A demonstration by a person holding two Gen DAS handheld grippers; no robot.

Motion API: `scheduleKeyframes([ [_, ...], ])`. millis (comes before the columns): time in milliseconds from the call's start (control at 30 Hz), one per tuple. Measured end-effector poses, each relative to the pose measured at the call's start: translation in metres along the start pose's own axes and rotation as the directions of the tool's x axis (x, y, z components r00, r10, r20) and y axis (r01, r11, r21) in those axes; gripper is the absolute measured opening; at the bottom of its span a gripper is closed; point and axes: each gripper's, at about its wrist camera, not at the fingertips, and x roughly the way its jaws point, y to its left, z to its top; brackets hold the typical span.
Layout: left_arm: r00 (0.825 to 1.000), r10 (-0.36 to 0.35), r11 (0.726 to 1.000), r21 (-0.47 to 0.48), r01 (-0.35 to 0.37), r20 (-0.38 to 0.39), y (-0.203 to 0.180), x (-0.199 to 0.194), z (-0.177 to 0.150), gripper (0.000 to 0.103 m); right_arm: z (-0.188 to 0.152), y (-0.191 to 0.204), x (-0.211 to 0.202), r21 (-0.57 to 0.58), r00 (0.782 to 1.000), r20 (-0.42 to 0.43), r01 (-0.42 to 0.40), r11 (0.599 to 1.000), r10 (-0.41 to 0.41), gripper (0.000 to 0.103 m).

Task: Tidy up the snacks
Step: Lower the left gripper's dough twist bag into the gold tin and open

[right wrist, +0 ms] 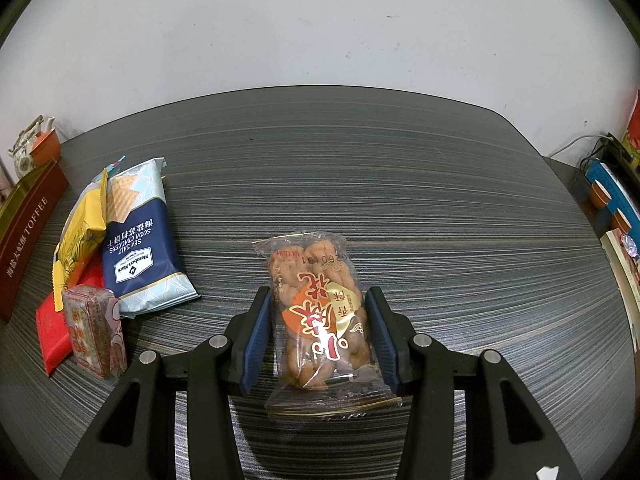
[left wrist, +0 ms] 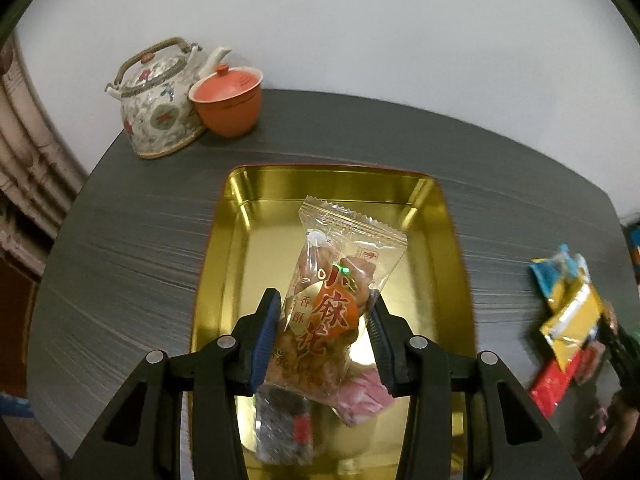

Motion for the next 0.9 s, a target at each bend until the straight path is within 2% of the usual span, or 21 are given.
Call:
scheduleKeyframes([
  [333, 0.993, 0.055, 0.998, 0.028, -0.053, -0.103, 0.004, 0.04, 0.008, 0.044, 0.0, 0.001, 0.0, 0.0, 1.0, 0.0, 0.001, 1.0, -0.001, 0.044],
  [900, 0.986, 0.058, 0.998, 0.016, -0.056, -0.155, 0.01, 0.059, 0.01, 0.045, 0.0, 0.001, 0.0, -0.001, 1.0, -0.001, 0.005, 1.0, -0.005, 0.046],
])
